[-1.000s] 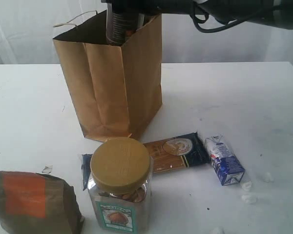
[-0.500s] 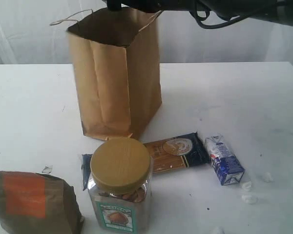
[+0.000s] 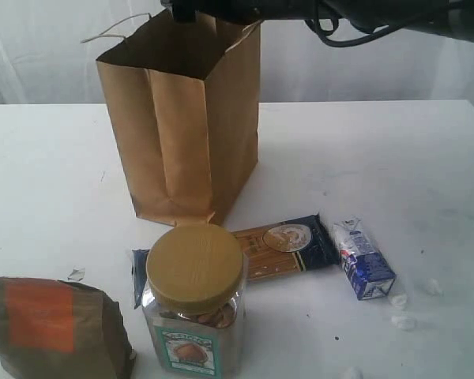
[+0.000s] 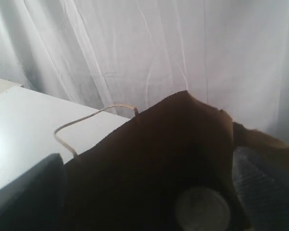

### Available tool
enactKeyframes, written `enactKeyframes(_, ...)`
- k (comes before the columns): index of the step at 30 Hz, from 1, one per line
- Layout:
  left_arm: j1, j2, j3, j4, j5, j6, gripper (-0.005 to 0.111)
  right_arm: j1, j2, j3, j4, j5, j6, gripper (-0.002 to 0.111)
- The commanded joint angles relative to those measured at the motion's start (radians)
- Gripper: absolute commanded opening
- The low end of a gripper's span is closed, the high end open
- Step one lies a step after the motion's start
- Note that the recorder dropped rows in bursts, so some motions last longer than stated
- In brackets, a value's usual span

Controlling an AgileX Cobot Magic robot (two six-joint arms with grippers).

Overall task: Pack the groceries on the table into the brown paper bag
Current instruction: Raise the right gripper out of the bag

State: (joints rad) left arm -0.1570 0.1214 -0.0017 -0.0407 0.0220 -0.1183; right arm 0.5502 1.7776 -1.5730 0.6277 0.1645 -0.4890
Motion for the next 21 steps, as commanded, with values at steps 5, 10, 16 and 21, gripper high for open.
enactKeyframes(5, -0.007, -0.008, 0.002, -0.01, 0.003, -0.006, 0.0, 0.001, -0.008, -0.008, 0.0, 0.234, -0.006, 0.087)
enactKeyframes(10, -0.007, -0.008, 0.002, -0.01, 0.003, -0.006, 0.0, 0.001, -0.067, -0.011, 0.0, 0.291, -0.123, 0.087)
enactKeyframes(16, -0.007, -0.008, 0.002, -0.01, 0.003, -0.006, 0.0, 0.001, -0.199, -0.011, -0.025, 0.325, -0.162, 0.087)
enactKeyframes(21, -0.007, -0.008, 0.002, -0.01, 0.003, -0.006, 0.0, 0.001, -0.344, -0.011, -0.276, 0.704, -0.131, 0.087)
